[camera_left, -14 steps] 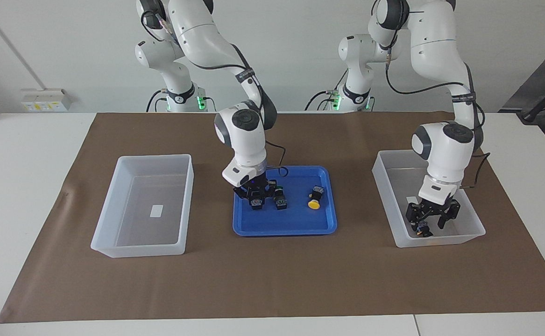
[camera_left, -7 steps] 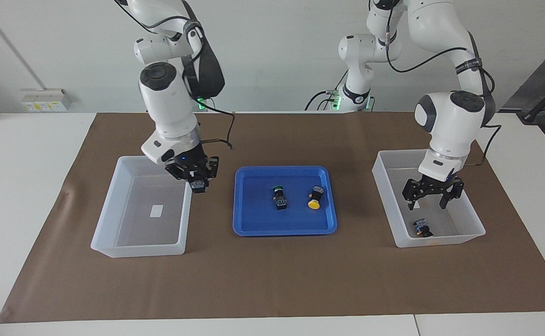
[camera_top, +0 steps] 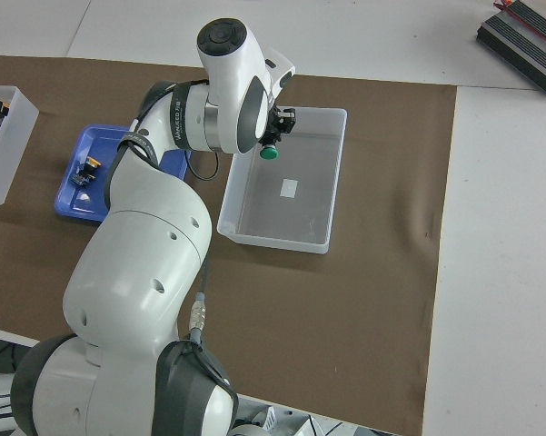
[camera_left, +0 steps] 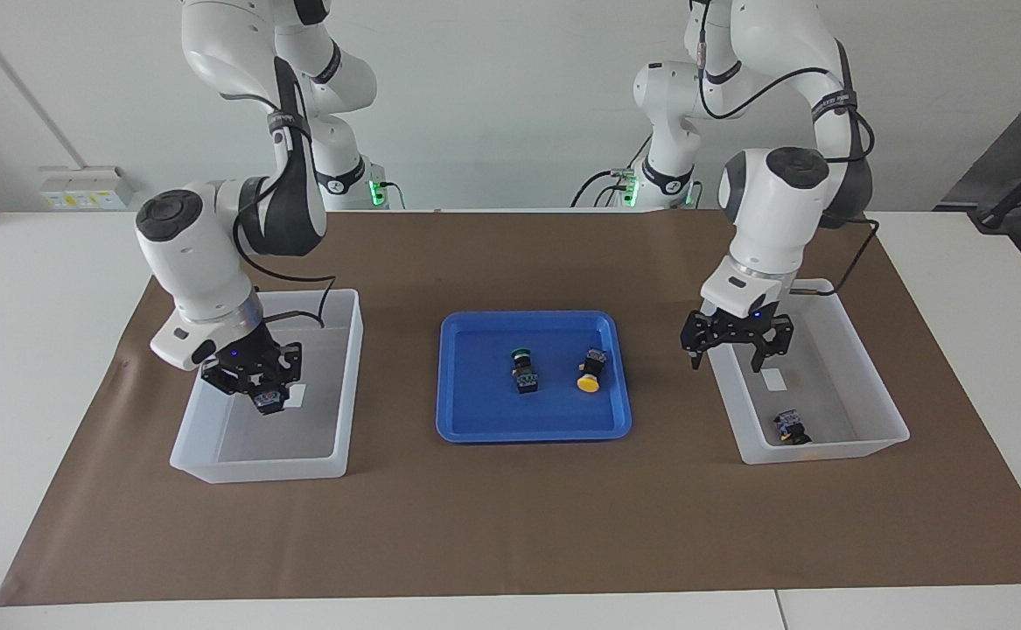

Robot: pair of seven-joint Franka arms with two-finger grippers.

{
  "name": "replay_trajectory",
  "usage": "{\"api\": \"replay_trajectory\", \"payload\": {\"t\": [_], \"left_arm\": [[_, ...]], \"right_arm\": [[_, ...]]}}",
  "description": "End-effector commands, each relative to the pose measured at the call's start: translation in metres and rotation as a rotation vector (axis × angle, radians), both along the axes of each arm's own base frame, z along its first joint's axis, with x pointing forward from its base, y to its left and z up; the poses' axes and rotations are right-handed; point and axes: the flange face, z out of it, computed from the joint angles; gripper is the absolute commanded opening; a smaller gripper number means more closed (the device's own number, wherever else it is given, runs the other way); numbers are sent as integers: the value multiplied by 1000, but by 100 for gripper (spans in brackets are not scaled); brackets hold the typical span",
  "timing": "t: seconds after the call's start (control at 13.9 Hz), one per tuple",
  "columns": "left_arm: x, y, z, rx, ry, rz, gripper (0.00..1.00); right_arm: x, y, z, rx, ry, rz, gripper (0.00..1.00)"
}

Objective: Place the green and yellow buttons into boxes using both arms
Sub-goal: 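Carry the green button to the right box while the left gripper returns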

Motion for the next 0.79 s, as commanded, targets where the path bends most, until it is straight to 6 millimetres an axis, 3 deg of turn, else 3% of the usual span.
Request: {"api": "replay_trajectory", "payload": {"t": [0.0, 0.22, 0.36, 0.43, 0.51, 0.58, 0.72], "left_arm": [[-27, -33, -8, -3, -6, -28, 100], [-51, -79, -39, -19, 3, -55, 100], [-66, -109, -65, -47, -8, -45, 100], [-70, -115, -79, -52, -6, -38, 100], [-76, -126, -92, -46, 9, -53, 100], [-79, -134, -111, -37, 30, -48, 100], [-83, -147, -127, -55, 18, -44, 100]], "right_arm": [[1, -7, -22, 1, -4, 54, 0], [0, -9, -47, -7, -1, 57, 0], [-6, -7, -57, -5, 18, 55, 16], [-7, -7, -59, -5, 21, 55, 45], [-7, -8, -59, -3, 24, 45, 97], [-6, -10, -57, -3, 24, 41, 100], [-6, -1, -37, 7, 6, 22, 100]]}}
